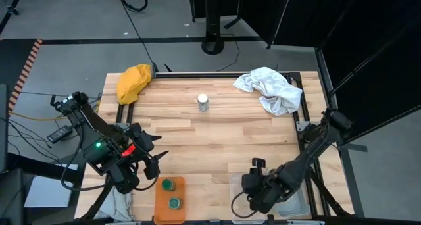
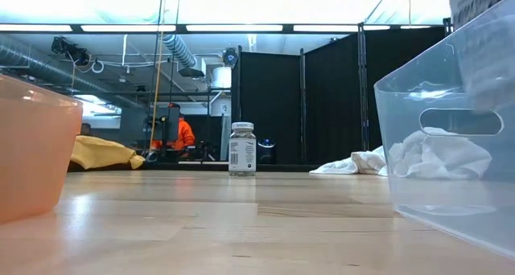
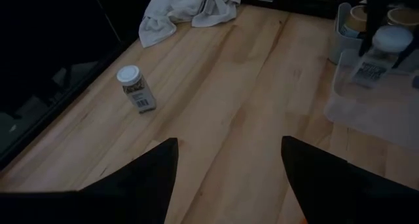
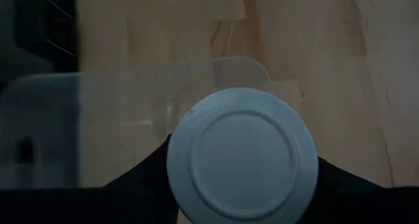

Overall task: Sort spices by type
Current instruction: Put the bottom white spice bottle into the transparent bin

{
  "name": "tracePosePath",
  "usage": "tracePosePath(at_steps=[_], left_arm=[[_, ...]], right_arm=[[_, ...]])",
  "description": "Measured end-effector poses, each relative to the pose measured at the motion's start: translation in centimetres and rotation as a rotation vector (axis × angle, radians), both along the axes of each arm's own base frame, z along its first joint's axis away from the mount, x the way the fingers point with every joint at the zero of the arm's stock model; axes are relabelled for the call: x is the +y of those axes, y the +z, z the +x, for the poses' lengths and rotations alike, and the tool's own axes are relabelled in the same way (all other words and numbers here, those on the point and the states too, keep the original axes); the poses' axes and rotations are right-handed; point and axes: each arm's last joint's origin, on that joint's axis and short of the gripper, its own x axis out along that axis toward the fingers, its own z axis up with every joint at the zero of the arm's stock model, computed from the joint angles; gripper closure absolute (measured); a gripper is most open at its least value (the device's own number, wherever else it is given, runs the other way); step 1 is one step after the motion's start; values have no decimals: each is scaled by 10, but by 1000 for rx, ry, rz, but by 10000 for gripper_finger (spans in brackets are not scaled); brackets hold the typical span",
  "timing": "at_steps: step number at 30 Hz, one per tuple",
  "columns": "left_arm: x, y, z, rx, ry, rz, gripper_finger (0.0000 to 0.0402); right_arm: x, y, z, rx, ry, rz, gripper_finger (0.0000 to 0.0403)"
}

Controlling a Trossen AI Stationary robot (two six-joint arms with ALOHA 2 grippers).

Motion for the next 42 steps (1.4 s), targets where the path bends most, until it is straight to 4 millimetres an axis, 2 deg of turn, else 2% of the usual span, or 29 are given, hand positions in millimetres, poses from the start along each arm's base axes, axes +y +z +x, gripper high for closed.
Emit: tracePosePath(at_steps=[11, 22, 42], left_arm=[[0, 0, 0, 0, 0, -1, 127], [0, 0, 0, 3, 0, 0, 127], [0, 0, 0, 4, -1, 0, 127]], right_arm=[[1, -4, 6, -38, 32, -51, 202], [24, -31, 14, -82, 20, -39, 202], [31, -56, 18, -83, -48, -101, 202]])
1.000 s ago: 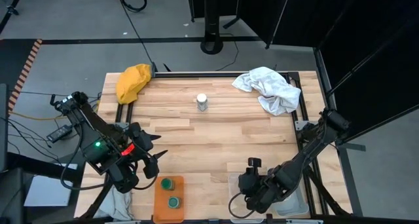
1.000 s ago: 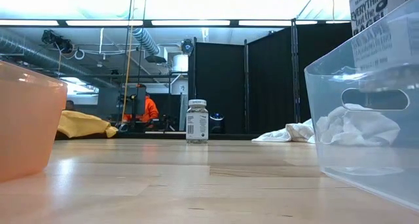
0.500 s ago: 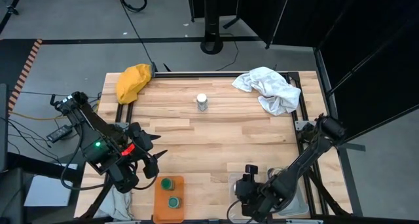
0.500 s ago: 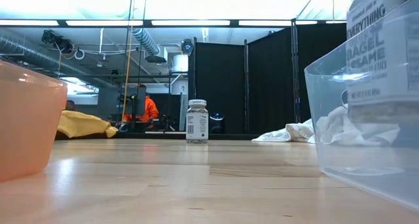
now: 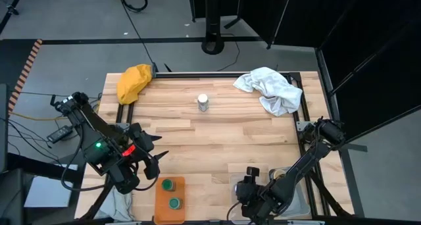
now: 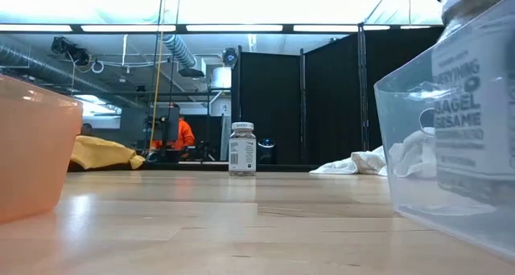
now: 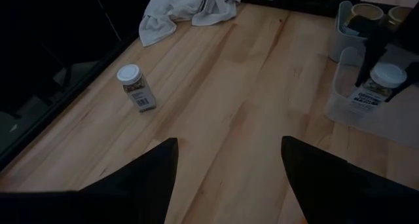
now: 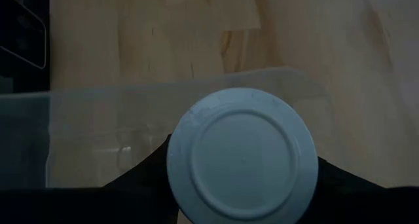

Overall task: Sort spices by type
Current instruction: Put the bottom white spice bottle into the transparent bin, then put the white spice bottle into the transparent bin

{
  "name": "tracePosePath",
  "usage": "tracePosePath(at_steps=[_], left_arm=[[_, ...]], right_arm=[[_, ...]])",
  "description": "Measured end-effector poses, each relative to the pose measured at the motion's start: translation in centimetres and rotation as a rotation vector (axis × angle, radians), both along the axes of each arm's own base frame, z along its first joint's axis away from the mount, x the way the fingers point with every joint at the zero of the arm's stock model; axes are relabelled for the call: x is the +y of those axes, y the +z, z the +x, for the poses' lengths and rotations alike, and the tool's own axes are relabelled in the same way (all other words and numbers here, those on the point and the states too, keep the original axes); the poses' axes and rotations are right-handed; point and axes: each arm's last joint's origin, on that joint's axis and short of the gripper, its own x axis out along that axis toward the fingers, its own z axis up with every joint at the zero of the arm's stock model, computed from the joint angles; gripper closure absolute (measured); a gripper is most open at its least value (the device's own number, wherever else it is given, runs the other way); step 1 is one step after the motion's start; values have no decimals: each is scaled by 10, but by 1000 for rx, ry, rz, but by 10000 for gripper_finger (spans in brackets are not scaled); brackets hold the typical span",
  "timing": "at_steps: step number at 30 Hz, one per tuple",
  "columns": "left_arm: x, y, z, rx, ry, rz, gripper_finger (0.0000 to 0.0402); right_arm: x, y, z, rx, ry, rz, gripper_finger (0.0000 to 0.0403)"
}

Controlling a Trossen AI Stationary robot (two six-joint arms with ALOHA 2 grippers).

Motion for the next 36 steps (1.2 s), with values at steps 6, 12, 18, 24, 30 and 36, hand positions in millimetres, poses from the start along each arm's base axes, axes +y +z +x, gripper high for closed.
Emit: tracePosePath(at_steps=[6, 12, 18, 24, 30, 36], left_arm=[[0, 0, 0, -3, 0, -2, 127], [0, 0, 0, -2, 0, -1, 127], [0, 0, 0, -1, 0, 0, 127], [0, 0, 0, -4, 0, -2, 127], [-1, 0, 1, -10, 0, -9, 127], [-1, 0, 1, -11, 0, -9, 127]], right_arm=[[-3, 1, 2, -16, -19, -15, 142], [-4, 1, 3, -16, -22, -14, 112], [-8, 14, 0, -34, -18, 4, 124], [-30, 53, -6, -67, -42, 30, 131], [-73, 102, -6, -205, -93, 16, 132], [-126, 138, -1, -334, -179, -120, 133]])
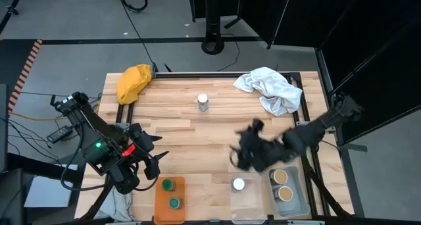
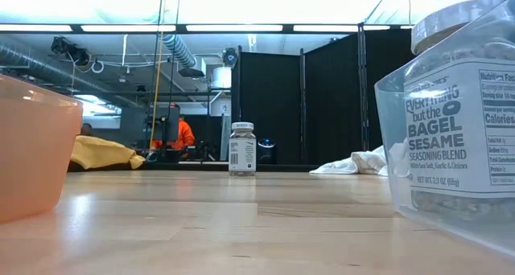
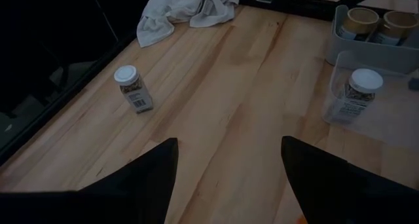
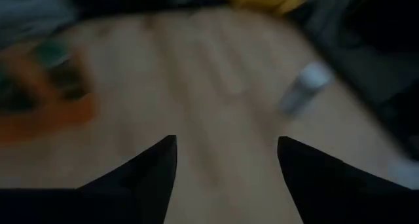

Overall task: Sort spices by type
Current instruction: Put the white spice bottle into the transparent bin

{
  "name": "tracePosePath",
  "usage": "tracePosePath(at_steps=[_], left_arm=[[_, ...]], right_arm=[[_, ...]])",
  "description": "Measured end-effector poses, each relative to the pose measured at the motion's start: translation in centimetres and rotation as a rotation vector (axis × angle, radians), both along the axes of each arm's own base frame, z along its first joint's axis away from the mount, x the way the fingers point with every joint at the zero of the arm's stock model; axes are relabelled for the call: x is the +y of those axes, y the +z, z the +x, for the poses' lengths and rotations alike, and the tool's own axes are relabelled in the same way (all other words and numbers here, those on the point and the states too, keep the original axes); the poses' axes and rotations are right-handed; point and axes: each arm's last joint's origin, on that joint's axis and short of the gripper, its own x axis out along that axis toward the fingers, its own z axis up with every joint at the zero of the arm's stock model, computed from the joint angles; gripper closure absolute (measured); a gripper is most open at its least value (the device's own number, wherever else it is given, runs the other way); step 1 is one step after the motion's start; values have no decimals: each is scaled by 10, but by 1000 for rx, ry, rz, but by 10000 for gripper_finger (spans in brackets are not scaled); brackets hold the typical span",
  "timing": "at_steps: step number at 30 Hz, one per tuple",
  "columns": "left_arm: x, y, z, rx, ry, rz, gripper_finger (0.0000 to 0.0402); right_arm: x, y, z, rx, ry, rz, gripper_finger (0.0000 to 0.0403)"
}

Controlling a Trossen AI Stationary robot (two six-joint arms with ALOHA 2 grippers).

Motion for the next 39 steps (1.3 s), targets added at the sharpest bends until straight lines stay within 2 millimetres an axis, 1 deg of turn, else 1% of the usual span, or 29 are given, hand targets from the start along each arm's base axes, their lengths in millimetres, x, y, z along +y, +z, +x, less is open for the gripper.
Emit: tracePosePath(at_steps=[2, 4, 7, 10, 14, 17, 22, 28, 31, 34, 39], left_arm=[[0, 0, 0, -2, 1, 2, 127], [0, 0, 0, -4, 2, 5, 127], [0, 0, 0, -5, 2, 7, 127], [0, 0, 0, -6, 2, 7, 127], [0, 0, 0, -5, 1, 9, 127], [1, 0, -1, 2, 1, 16, 127], [1, 0, -1, 3, 1, 18, 127], [1, 0, -1, 8, 1, 23, 127], [2, 0, -2, 15, 1, 31, 127], [3, -1, -2, 22, 0, 38, 127], [3, -1, -3, 29, 1, 46, 127]], right_arm=[[-22, 7, 12, -42, -42, -56, 133], [-45, 13, 29, -93, -69, -97, 133], [-76, 13, 58, -156, -87, -148, 133], [-105, 7, 79, -180, -128, -190, 130], [-138, -7, 94, -162, -204, -203, 126], [-156, -21, 105, -144, -224, -187, 124], [-178, -53, 129, -136, -250, -173, 121], [-189, -97, 152, -111, -292, -189, 123], [-195, -114, 156, -80, -352, -215, 123], [-204, -128, 158, -61, -408, -216, 124], [-220, -142, 158, -63, -450, -155, 126]])
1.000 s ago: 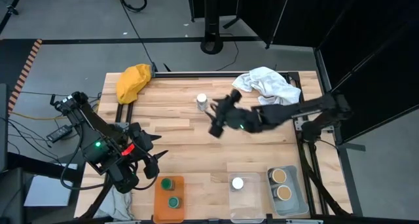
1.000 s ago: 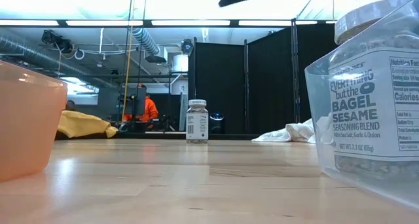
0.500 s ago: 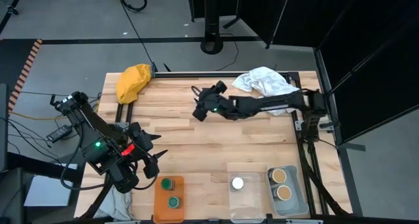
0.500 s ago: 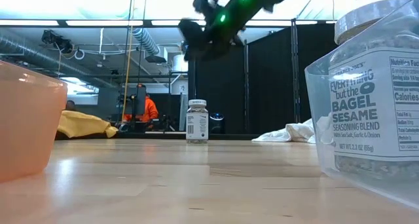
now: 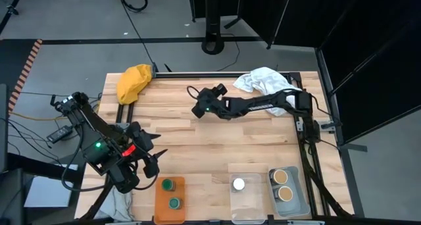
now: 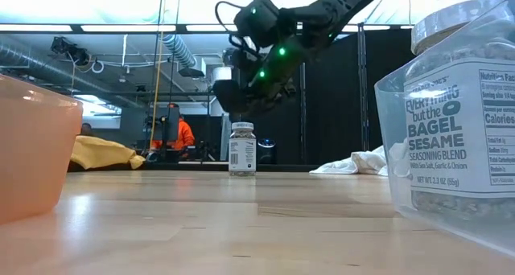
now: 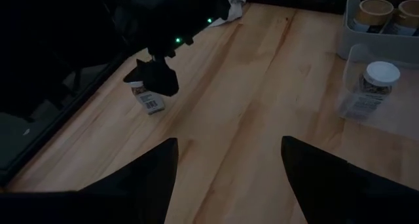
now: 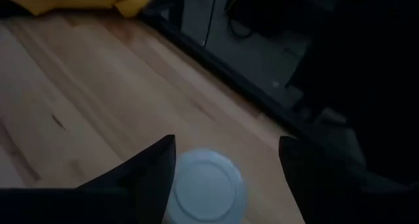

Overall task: Sort spices by type
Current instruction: Put the white spice bottle into the transparent bin

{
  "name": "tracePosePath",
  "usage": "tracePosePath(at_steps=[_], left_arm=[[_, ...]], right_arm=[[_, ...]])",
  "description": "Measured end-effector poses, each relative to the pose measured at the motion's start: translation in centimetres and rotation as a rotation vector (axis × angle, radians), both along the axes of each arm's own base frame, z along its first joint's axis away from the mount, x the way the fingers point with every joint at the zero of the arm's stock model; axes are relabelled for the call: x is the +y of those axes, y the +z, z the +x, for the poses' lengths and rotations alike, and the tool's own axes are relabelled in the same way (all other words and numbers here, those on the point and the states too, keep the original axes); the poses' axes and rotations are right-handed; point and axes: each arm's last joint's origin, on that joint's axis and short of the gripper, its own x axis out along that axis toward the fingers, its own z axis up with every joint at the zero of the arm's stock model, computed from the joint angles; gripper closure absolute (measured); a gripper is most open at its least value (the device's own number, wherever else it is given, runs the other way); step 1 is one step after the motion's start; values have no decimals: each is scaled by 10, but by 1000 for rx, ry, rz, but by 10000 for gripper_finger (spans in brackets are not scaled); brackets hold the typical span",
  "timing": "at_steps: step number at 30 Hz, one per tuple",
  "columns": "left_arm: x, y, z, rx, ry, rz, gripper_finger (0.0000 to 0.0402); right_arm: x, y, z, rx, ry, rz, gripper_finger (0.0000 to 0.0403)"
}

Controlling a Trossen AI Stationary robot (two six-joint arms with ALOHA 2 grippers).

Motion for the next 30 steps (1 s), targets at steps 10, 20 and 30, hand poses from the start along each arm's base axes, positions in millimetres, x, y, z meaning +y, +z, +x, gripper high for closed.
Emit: tracePosePath(at_steps=[10, 20, 30], left_arm=[[1, 0, -1, 11, 1, 12, 127], [1, 0, -1, 3, 4, 16, 127], [1, 0, 0, -4, 5, 12, 127]], right_arm=[[-17, -3, -3, -64, 15, 162, 149], [-16, -4, -6, -66, 16, 232, 288], [-10, 4, -7, -83, 45, 238, 359]])
